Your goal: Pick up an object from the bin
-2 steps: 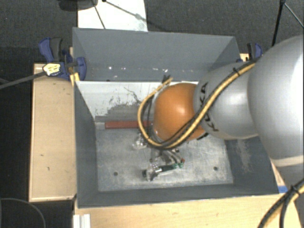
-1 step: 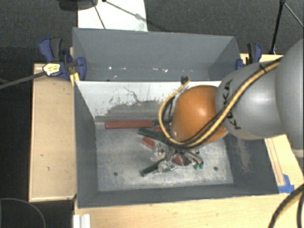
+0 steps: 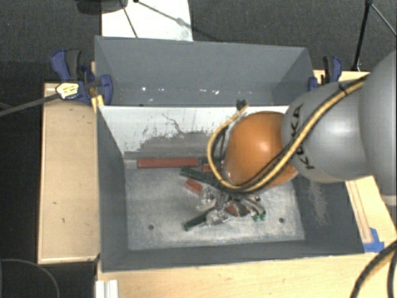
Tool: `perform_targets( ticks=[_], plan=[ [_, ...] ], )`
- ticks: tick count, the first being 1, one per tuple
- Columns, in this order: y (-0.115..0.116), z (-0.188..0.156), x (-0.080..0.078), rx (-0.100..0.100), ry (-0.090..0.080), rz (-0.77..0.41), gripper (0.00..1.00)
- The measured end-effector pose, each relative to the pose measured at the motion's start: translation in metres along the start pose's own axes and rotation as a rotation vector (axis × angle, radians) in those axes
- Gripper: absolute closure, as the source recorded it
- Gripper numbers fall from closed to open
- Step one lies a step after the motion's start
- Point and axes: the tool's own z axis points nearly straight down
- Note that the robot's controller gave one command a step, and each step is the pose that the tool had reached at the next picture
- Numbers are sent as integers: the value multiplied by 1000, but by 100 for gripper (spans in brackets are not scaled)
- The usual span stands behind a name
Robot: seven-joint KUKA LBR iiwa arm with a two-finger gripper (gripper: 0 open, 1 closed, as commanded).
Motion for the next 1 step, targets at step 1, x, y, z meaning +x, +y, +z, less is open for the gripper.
perform_targets(
  ticks=[1],
  plan=[
    [-11, -97, 3, 0, -2, -21, 100]
  ],
)
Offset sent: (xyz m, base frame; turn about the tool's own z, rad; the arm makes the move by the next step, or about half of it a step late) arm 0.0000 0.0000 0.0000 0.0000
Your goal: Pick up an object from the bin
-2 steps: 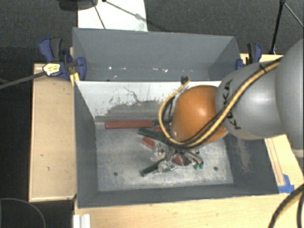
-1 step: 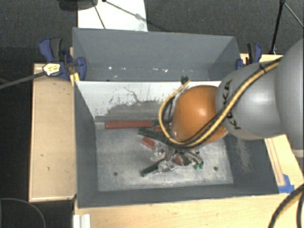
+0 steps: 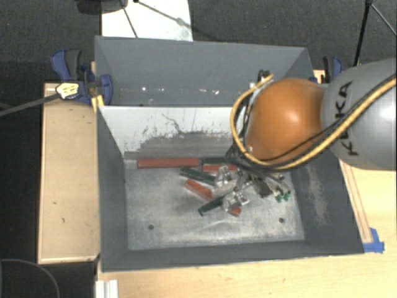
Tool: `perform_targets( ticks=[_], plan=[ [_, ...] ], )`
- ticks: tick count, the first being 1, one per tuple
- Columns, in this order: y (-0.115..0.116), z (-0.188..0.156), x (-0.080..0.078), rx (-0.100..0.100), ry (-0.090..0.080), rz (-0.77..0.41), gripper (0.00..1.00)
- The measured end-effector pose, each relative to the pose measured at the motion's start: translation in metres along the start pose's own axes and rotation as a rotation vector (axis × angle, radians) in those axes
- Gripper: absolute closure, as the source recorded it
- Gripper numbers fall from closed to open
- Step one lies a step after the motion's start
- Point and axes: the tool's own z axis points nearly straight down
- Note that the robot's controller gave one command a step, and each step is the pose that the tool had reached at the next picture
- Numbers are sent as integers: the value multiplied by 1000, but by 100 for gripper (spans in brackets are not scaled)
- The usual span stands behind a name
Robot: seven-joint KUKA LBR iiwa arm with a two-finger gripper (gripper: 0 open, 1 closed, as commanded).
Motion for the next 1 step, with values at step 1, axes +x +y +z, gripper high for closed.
perform_targets(
  ticks=[1],
  plan=[
    [0, 0, 0, 0, 0, 3, 100]
  ],
)
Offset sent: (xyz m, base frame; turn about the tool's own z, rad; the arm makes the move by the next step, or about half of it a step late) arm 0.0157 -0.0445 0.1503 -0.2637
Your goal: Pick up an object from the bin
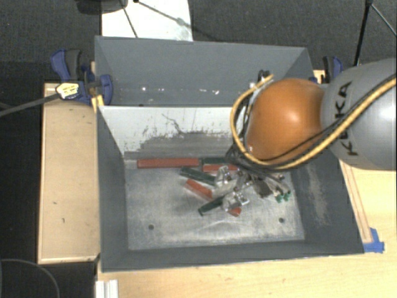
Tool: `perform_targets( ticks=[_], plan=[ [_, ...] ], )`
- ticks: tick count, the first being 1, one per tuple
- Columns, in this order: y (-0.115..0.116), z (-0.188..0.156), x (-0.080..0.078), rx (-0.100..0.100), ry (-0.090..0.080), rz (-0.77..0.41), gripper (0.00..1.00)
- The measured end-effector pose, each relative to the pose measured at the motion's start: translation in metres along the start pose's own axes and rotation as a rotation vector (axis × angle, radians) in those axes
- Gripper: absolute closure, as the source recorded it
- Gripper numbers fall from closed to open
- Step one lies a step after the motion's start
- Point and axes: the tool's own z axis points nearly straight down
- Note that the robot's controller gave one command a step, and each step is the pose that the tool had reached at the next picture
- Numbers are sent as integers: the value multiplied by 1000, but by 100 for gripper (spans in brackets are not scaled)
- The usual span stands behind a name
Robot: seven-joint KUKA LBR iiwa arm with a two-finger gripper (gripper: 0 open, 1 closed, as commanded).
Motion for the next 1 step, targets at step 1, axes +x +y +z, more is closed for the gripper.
perform_targets(
  ticks=[1],
  plan=[
    [-49, -154, 0, 5, -7, -264, 100]
  ],
)
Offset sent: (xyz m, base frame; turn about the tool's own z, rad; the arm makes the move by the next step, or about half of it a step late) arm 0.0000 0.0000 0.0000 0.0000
